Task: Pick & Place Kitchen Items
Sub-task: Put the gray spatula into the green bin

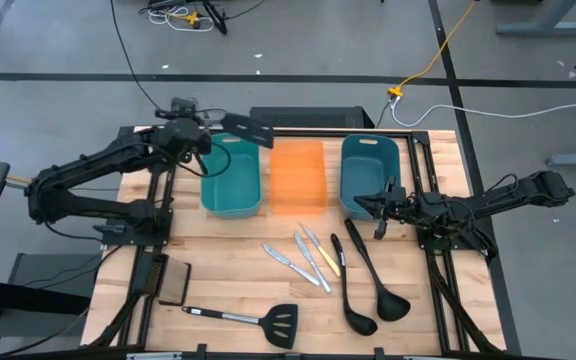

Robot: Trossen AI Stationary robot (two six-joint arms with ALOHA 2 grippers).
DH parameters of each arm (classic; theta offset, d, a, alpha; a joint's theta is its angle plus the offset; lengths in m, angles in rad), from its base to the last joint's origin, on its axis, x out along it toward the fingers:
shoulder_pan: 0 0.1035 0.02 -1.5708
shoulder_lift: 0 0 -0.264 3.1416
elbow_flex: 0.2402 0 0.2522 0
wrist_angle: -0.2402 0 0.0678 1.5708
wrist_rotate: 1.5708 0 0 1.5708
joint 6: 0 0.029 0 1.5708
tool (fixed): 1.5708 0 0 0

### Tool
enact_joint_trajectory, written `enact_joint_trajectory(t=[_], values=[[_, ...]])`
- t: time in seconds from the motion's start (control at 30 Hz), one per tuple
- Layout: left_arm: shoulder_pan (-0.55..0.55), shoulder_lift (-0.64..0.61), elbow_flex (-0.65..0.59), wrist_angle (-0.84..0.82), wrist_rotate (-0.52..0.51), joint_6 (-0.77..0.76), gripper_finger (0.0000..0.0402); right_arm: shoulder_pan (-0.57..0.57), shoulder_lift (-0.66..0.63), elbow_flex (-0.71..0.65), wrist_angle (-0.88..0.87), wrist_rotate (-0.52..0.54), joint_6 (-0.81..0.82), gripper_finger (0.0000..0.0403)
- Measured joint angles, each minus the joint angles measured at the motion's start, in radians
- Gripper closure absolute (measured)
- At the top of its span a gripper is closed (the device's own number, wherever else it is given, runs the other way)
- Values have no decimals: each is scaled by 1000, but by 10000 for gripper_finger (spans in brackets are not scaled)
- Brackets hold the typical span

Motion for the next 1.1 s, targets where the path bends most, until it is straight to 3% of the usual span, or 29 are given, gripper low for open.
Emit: enact_joint_trajectory(t=[0.17,0.4,0.57,0.83,1.1], values=[[-1,44,0,-23,-90,162,285,0,0,0,-5,0,0,392],[-1,31,0,-134,-97,130,285,0,0,0,-11,0,0,392],[-1,32,0,-253,-86,89,285,-1,0,0,-14,1,-7,392],[-41,71,0,-294,1,112,285,-1,0,0,-14,2,-28,392],[-51,154,0,-298,13,111,285,-1,0,0,-14,2,-27,392]])
